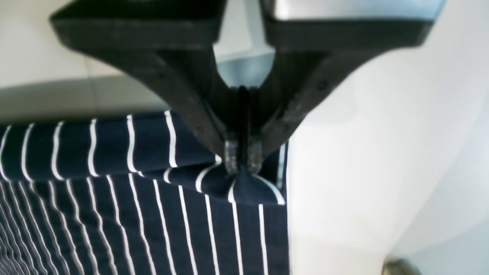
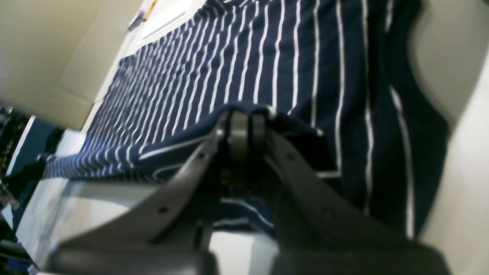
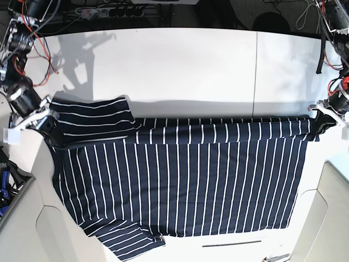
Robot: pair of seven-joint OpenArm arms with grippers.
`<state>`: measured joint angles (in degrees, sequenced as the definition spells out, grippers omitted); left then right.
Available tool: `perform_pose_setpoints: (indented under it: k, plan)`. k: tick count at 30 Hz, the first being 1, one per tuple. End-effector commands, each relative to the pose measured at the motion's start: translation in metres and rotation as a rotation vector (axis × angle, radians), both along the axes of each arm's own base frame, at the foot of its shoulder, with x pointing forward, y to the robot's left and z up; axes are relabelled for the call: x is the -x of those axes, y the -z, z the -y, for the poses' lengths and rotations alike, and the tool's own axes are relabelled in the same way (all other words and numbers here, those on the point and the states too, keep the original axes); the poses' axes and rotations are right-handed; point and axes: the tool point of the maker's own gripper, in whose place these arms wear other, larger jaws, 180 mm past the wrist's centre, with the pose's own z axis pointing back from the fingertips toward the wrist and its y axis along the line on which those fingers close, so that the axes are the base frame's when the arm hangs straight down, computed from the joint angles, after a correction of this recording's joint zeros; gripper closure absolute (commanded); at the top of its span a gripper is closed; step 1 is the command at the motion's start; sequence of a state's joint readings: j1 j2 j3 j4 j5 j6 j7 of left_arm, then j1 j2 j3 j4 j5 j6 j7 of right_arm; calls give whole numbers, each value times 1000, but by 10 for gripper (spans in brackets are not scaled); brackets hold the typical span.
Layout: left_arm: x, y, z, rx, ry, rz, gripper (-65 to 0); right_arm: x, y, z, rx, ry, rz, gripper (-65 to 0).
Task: Fold the T-shirt properly
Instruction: 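Lift the shoulder edge with both grippers and pull it back, straightening the shirt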
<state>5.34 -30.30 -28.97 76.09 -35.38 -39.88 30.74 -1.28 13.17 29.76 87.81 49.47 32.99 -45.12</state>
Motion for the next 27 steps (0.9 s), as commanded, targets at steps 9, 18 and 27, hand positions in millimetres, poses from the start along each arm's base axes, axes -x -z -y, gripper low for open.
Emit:
perform_pose_setpoints:
  k: [9,18,27]
  plan:
    - [-47,-10,-13,-75,-13,55,0,-69,-32,12,-37,32,94,0]
    - [-79,-3,-13,-115,-16,53,0,-107,-20,-13,5,-35,42,0]
    - [-88,-9,-18,-103,-42,70,0,-120,-3,-27,149,-59,57,0]
